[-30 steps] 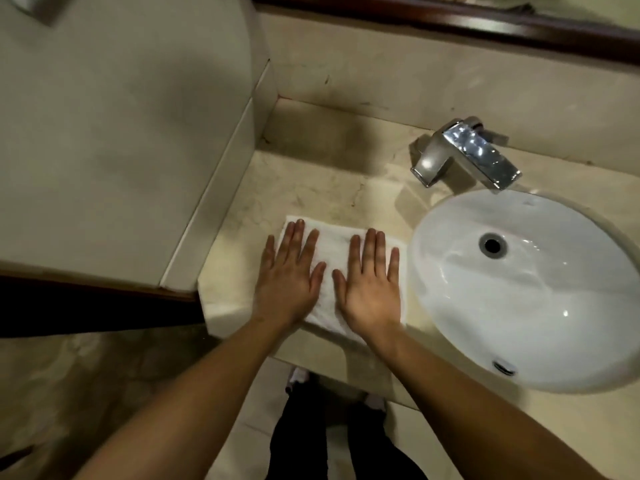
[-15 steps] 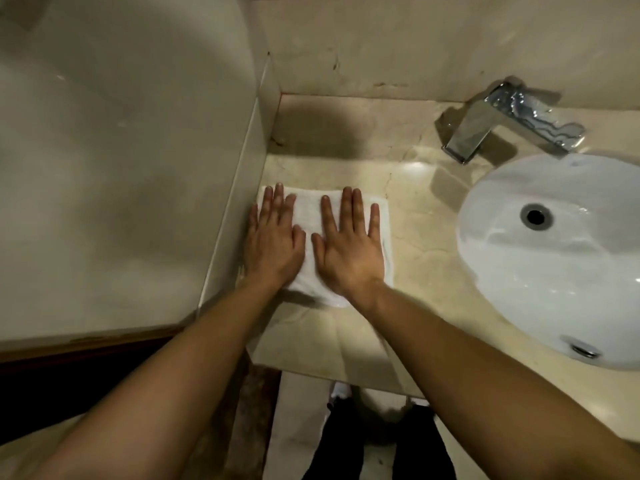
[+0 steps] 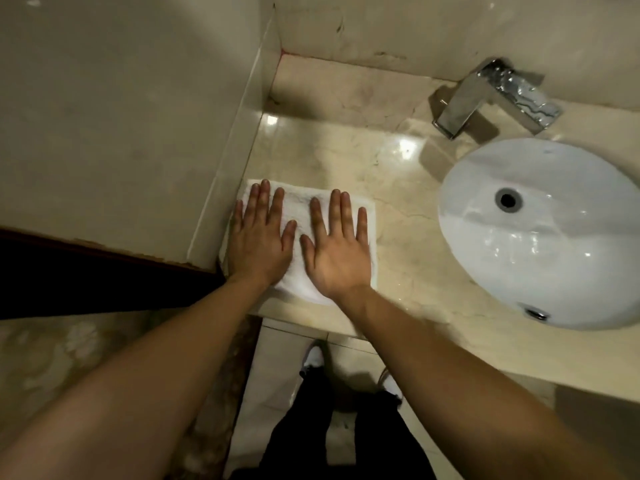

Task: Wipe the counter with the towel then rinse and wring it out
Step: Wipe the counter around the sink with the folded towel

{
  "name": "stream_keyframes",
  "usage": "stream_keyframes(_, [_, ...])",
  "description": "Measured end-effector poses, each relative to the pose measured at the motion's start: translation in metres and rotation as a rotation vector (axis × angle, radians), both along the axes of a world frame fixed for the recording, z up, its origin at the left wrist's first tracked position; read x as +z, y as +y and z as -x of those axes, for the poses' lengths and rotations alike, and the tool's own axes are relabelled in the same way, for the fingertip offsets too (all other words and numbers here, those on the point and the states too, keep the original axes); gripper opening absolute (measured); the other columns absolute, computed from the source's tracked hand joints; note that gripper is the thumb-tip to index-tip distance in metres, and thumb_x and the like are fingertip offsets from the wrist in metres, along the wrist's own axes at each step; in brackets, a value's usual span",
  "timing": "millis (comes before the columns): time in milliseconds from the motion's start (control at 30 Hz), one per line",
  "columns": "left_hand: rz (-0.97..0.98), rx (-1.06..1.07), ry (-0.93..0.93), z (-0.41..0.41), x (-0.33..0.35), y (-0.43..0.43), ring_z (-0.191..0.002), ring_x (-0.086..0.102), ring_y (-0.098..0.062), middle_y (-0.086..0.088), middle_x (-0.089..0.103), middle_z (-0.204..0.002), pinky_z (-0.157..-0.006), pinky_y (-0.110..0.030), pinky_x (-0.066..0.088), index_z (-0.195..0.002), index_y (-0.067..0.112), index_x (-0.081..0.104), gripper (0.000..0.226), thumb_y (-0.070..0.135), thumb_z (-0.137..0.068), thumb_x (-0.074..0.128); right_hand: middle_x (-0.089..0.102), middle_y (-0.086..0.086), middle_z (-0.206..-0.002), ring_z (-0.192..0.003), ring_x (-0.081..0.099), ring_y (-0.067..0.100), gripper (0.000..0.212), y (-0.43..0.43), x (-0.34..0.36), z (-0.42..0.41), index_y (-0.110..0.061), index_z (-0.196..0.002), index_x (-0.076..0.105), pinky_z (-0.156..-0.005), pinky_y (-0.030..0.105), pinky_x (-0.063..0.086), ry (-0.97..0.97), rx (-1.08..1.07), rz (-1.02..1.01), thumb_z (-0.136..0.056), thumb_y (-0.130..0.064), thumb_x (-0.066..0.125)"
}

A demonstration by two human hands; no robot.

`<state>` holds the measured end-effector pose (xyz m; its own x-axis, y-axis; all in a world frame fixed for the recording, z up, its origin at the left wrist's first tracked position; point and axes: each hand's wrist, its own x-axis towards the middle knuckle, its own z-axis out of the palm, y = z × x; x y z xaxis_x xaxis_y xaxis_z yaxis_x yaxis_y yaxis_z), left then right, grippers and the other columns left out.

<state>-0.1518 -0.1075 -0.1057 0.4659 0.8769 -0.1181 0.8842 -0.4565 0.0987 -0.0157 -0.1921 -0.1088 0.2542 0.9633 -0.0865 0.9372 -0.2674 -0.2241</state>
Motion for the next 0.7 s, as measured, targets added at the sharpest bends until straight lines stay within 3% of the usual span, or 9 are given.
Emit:
stream_keyframes(167, [-0.041, 0.010, -0.001, -0.010, -0.002, -0.048, -0.162, 0.003, -0.024, -0.012, 0.008, -0.175, -0.131, -0.048, 0.004, -0.166, 0.014, 0.012, 0.070, 0.050, -0.106, 0.013, 0.009, 0.018, -0.174, -0.163, -0.001, 0.029, 0.066, -0.046, 0.000, -0.010, -0.019, -0.167, 0.016, -0.130, 0.052, -0.001, 0.041, -0.005, -0.038, -0.109, -0.049, 0.028])
stream_keyframes(467, [-0.045, -0.090, -0.047, -0.088, -0.001, -0.128, -0.161, 0.012, -0.030, -0.018, 0.015, -0.173, -0.130, -0.053, 0.009, -0.165, 0.009, 0.018, 0.069, 0.048, -0.107, 0.021, 0.003, 0.014, -0.175, -0.163, -0.003, 0.028, 0.067, -0.138, 0.003, -0.083, -0.023, -0.168, 0.010, -0.130, 0.053, 0.003, -0.024, -0.078, 0.036, -0.109, -0.050, 0.024])
stream_keyframes(700, [-0.062, -0.148, -0.041, -0.102, -0.001, -0.136, -0.161, 0.011, -0.030, -0.018, 0.013, -0.173, -0.130, -0.053, 0.010, -0.165, 0.009, 0.017, 0.070, 0.047, -0.108, 0.026, 0.000, 0.015, -0.175, -0.162, -0.007, 0.029, 0.067, -0.149, -0.001, -0.093, -0.022, -0.168, 0.008, -0.130, 0.055, 0.003, -0.043, -0.111, 0.057, -0.109, -0.048, 0.026])
